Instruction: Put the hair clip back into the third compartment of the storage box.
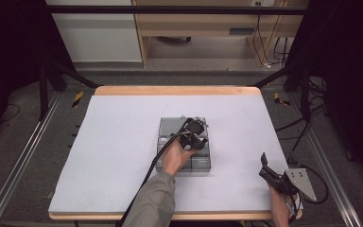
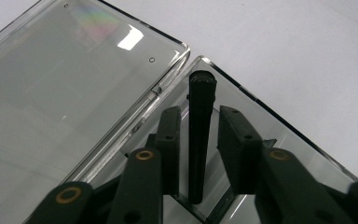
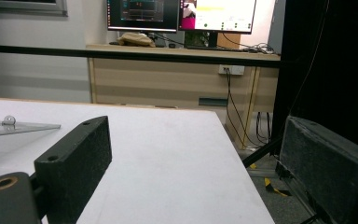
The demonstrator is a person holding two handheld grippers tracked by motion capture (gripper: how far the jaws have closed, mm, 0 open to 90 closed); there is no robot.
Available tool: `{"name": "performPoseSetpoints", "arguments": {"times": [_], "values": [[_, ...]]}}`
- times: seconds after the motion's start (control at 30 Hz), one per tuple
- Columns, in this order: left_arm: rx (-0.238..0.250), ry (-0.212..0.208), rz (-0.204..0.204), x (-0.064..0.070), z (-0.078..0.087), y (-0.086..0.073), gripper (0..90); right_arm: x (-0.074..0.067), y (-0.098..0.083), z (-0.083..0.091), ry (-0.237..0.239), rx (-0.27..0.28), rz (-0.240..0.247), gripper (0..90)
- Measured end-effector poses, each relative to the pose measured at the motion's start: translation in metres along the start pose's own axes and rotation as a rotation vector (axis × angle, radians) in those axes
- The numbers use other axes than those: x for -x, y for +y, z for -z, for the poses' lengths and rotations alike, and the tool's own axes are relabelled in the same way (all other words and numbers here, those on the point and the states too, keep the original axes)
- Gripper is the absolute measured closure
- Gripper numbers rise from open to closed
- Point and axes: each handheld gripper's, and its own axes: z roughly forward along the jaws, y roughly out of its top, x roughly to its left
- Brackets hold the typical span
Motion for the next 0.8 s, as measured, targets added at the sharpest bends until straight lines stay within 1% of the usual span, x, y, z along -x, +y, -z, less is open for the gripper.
{"name": "performPoseSetpoints", "arguments": {"times": [0.1, 0.13, 0.17, 0.2, 0.27, 0.3, 0.5, 0.63, 0.67, 0.8], "values": [[-0.005, -0.016, 0.006, -0.001, 0.001, 0.000, 62.6, 0.000, 0.000, 0.000, 0.000, 0.000, 0.000, 9.1], [-0.006, -0.021, 0.009, -0.001, 0.002, -0.001, 59.3, 0.000, 0.000, 0.000, 0.000, -0.001, 0.001, 9.1], [-0.008, -0.018, 0.008, -0.001, 0.002, 0.000, 59.3, 0.000, 0.000, 0.000, 0.000, -0.001, 0.001, 9.1], [-0.012, -0.021, 0.011, -0.002, 0.002, 0.000, 55.0, 0.000, 0.000, 0.000, 0.000, -0.001, 0.001, 9.1], [-0.019, -0.024, 0.011, -0.002, 0.003, 0.000, 53.9, 0.000, 0.000, 0.000, 0.000, -0.001, 0.001, 9.1], [-0.024, -0.026, 0.014, -0.002, 0.003, 0.000, 51.1, 0.000, 0.000, 0.000, 0.000, -0.001, 0.001, 9.1], [-0.040, -0.046, 0.013, -0.002, 0.006, 0.000, 42.9, 0.000, 0.000, 0.000, 0.000, -0.001, 0.001, 9.1], [-0.053, -0.056, 0.015, -0.001, 0.008, 0.001, 40.3, 0.000, 0.000, 0.000, 0.000, -0.001, 0.001, 9.1], [-0.052, -0.064, 0.010, -0.001, 0.011, 0.002, 40.1, 0.000, 0.000, 0.000, 0.000, -0.001, 0.002, 9.1], [-0.051, -0.064, 0.001, 0.000, 0.017, 0.003, 39.8, 0.000, 0.000, 0.000, 0.000, -0.002, 0.002, 9.2]]}}
